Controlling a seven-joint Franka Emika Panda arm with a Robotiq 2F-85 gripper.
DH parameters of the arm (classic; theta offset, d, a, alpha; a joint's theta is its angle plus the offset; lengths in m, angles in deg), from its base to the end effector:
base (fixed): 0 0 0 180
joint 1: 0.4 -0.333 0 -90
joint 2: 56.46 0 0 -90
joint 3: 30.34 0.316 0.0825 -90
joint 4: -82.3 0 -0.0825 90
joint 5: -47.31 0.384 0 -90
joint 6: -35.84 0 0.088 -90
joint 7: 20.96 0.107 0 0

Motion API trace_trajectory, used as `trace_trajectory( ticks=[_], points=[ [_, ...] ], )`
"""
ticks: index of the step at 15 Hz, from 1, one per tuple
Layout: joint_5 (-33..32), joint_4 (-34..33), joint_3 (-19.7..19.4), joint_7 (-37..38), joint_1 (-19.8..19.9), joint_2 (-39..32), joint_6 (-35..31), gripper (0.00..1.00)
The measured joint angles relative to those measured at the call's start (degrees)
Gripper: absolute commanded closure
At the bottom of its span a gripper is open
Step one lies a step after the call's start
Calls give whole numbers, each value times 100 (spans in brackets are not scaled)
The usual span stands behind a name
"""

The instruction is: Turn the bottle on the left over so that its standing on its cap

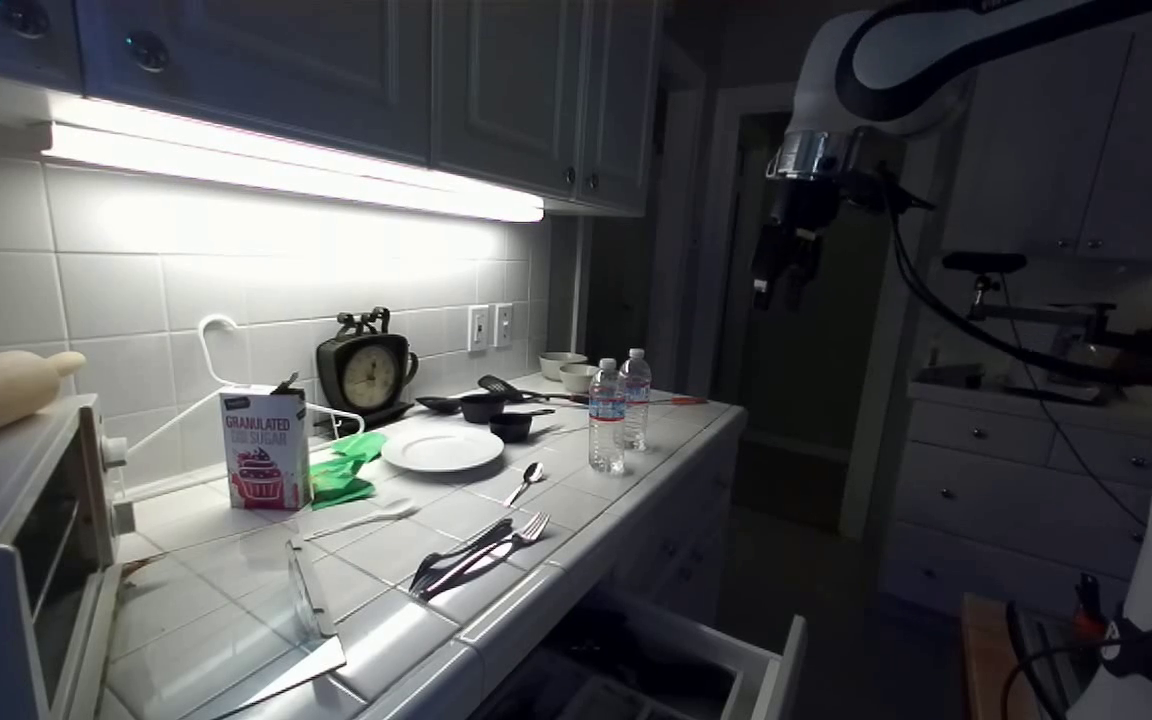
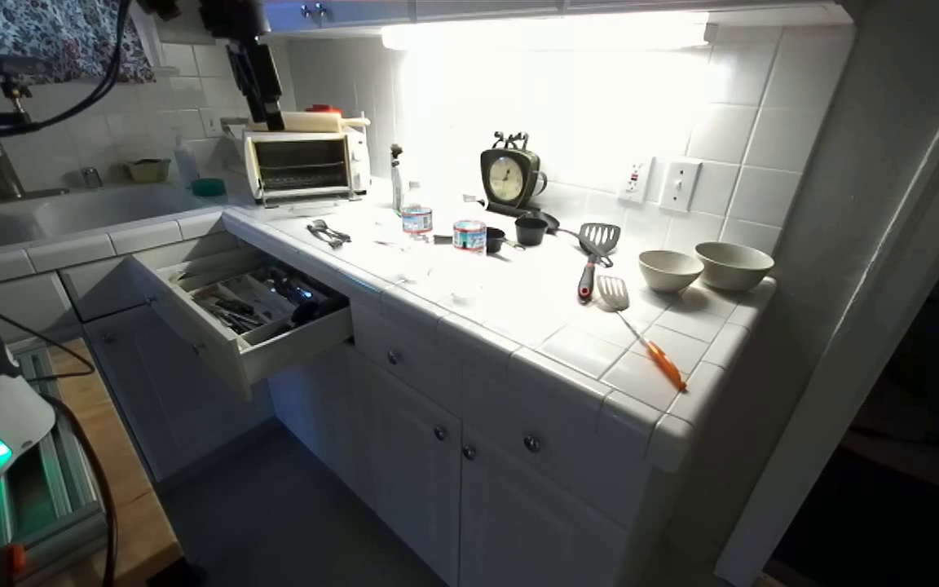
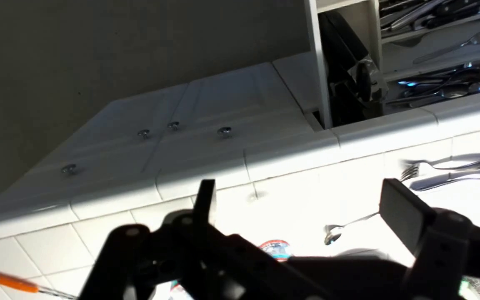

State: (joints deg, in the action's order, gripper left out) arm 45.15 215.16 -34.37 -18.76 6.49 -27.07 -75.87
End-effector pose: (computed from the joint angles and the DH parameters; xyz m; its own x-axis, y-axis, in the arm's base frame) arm 0.4036 -0.0841 0.5457 0.9678 -0.2075 0.1424 -0.2092 -0.9779 -0.0033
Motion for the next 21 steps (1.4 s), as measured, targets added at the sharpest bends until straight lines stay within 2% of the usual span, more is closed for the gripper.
trace_trajectory(
  ticks=[5,12,14,21],
  points=[
    [-50,910,561,450,-159,251,-1126,0],
    [-661,1545,621,637,-51,100,-2783,0],
    [-719,1606,653,631,-52,30,-2972,0],
    [-725,1607,666,640,-46,8,-3001,0]
  ],
)
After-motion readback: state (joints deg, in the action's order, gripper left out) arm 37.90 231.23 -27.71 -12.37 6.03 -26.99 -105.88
